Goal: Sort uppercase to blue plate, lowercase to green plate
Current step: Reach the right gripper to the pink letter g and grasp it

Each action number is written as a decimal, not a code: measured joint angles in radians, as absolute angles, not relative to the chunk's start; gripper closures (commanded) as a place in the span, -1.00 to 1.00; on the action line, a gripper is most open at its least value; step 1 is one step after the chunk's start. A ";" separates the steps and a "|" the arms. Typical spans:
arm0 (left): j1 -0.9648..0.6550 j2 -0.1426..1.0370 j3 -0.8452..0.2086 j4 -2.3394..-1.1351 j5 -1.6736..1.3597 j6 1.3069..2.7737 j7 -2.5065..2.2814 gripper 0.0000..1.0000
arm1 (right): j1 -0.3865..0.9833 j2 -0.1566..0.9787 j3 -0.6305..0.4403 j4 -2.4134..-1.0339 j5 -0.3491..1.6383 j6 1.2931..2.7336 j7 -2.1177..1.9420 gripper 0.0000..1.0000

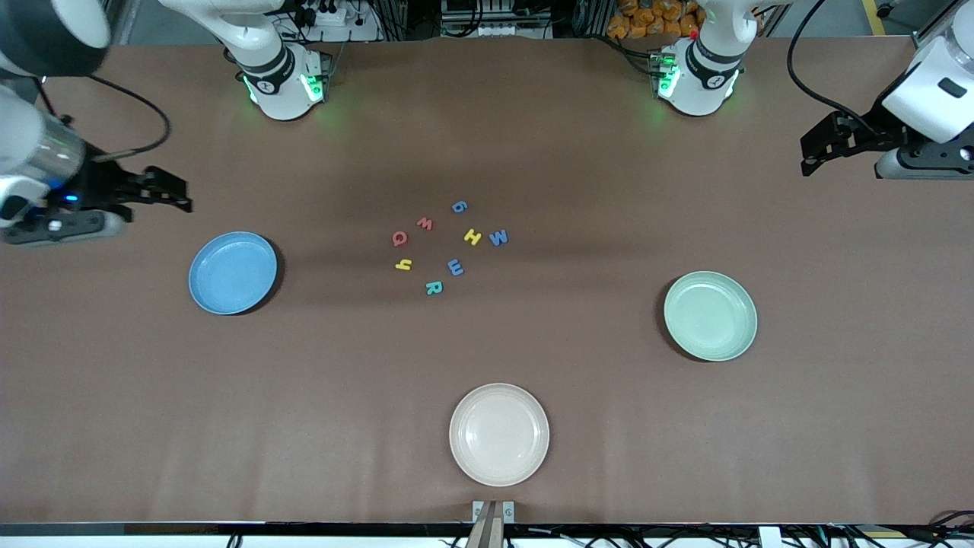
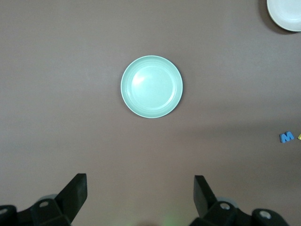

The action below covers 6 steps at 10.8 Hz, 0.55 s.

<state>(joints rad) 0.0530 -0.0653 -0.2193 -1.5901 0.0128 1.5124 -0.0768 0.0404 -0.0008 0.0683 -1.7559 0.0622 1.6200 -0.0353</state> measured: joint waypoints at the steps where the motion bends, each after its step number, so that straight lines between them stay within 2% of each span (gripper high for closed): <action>1: 0.034 -0.056 -0.228 -1.594 0.012 1.512 -0.077 -1.00 | 0.087 0.003 0.069 -1.803 0.062 1.673 0.008 -1.00; 6: -0.016 0.054 -0.365 -1.601 0.012 1.518 -0.135 -1.00 | 0.262 0.056 0.071 -2.124 0.063 2.103 0.219 -1.00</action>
<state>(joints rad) -0.0165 0.0543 -0.3645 -1.6010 0.0125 1.5178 -0.1355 0.2619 0.0562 0.0712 -2.1243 0.0626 2.1030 0.2191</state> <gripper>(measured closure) 0.000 0.000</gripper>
